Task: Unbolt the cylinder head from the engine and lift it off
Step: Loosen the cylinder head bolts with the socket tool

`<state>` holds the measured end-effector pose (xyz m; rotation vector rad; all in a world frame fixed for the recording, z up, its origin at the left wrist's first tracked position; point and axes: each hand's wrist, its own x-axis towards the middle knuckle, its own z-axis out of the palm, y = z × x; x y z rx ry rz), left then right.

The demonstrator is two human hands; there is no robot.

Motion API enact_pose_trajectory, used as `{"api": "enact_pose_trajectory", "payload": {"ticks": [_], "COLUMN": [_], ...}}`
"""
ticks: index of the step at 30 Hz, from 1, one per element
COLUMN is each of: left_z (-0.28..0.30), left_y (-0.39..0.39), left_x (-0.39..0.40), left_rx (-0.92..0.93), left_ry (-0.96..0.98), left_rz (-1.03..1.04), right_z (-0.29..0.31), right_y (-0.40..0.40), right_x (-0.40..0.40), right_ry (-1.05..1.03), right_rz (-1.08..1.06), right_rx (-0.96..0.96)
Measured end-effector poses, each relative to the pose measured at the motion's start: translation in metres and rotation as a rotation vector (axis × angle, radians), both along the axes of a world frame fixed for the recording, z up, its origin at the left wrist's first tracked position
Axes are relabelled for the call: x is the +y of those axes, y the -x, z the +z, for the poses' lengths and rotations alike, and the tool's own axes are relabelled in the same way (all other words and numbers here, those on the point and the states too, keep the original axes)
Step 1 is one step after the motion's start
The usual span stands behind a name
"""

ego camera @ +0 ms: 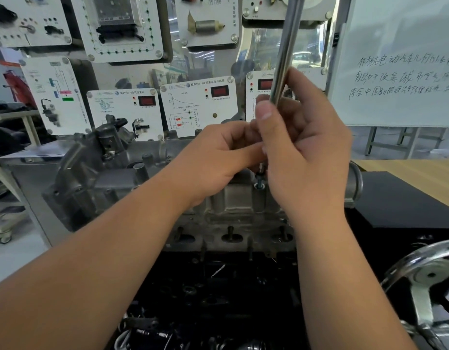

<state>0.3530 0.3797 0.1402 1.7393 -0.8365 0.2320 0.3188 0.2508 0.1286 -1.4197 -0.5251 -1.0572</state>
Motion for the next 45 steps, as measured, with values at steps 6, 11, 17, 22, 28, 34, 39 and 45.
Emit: {"api": "enact_pose_trajectory", "payload": {"ticks": [6, 11, 17, 22, 28, 34, 39, 45], "left_z": [0.0, -0.001, 0.001, 0.001, 0.0, 0.0, 0.001, 0.0], "left_y": [0.002, 0.002, 0.003, 0.003, 0.005, 0.003, 0.004, 0.003], "left_x": [-0.002, 0.001, 0.0, 0.0, -0.001, -0.001, -0.003, -0.005], "left_rx": [-0.036, 0.041, 0.017, -0.02, -0.011, 0.03, -0.023, -0.048], "left_ry": [-0.028, -0.011, -0.012, -0.011, -0.031, -0.025, -0.018, 0.001], "left_rz": [0.085, 0.017, 0.042, 0.053, 0.072, -0.007, 0.043, 0.061], "right_z": [-0.003, -0.002, 0.0, 0.001, -0.001, 0.0, 0.001, -0.001], "right_y": [-0.002, -0.001, 0.001, 0.001, 0.0, 0.002, -0.001, -0.006], "right_x": [0.003, -0.003, -0.006, -0.002, -0.004, -0.006, -0.004, -0.009], "right_ry": [-0.115, -0.012, -0.001, -0.009, -0.011, 0.019, 0.004, -0.016], "right_rz": [-0.011, -0.05, 0.049, 0.078, -0.006, 0.032, -0.009, 0.003], "right_rx": [0.009, -0.006, -0.019, -0.024, 0.014, -0.002, -0.014, 0.039]}}
